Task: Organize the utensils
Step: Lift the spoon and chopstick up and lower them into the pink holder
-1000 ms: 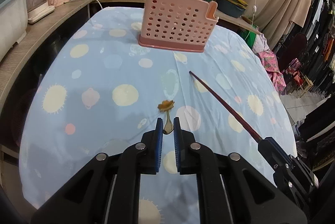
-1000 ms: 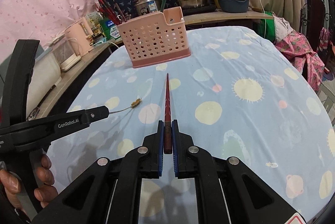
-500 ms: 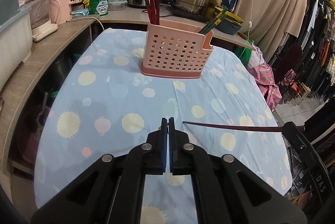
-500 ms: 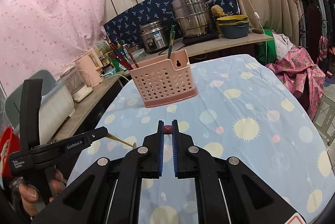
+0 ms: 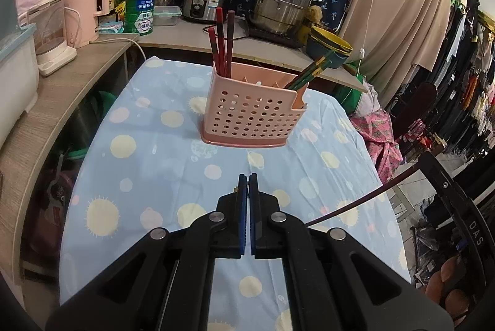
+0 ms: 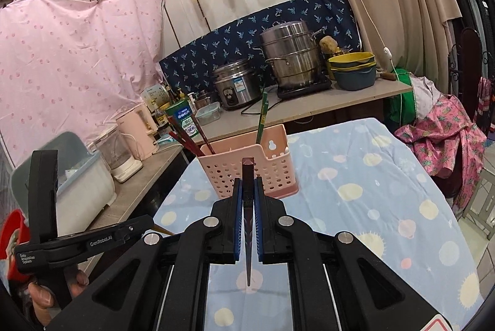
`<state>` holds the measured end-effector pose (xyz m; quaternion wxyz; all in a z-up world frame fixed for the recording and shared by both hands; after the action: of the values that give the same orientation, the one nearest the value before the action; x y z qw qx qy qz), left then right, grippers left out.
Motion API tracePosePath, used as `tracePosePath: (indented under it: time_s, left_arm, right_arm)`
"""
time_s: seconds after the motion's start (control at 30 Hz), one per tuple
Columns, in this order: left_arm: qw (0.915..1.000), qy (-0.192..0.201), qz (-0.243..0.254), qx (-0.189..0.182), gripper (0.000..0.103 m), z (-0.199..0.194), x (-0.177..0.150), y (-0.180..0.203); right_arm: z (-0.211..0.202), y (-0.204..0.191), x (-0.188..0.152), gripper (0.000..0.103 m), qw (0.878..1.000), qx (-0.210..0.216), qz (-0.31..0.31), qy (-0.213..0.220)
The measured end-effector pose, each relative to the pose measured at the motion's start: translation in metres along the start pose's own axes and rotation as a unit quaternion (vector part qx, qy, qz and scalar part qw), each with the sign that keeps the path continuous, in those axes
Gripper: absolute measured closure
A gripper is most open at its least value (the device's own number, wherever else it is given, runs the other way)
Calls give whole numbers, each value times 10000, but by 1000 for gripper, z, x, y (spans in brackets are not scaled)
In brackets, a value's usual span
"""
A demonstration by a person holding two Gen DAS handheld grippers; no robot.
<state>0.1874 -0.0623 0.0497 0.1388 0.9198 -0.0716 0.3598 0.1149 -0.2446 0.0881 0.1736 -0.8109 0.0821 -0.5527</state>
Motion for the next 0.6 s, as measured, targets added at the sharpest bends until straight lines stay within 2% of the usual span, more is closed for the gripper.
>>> tracePosePath:
  time_s: [0.2,0.6]
  left_arm:
    - [9999,116,-8,-78,102,0,34,4]
    - [9972,732,132,-23,102,6,141,25]
  right_arm:
    - [17,0,38,96,9996,22,-16,280]
    - [67,-5,136,96,9948,49,-97,1008]
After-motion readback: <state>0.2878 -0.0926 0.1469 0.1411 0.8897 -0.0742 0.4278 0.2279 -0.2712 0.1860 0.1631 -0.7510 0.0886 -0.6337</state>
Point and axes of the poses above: each gripper's, at about its wrist camera, not at the fingertips, and z roughly the way its jaws point, y to its right, x to its top, the point moved 8 cm from there along z, roughly the way its jaws point, and after that the axes turned 6 degrees about x, right-handed, at the moved point
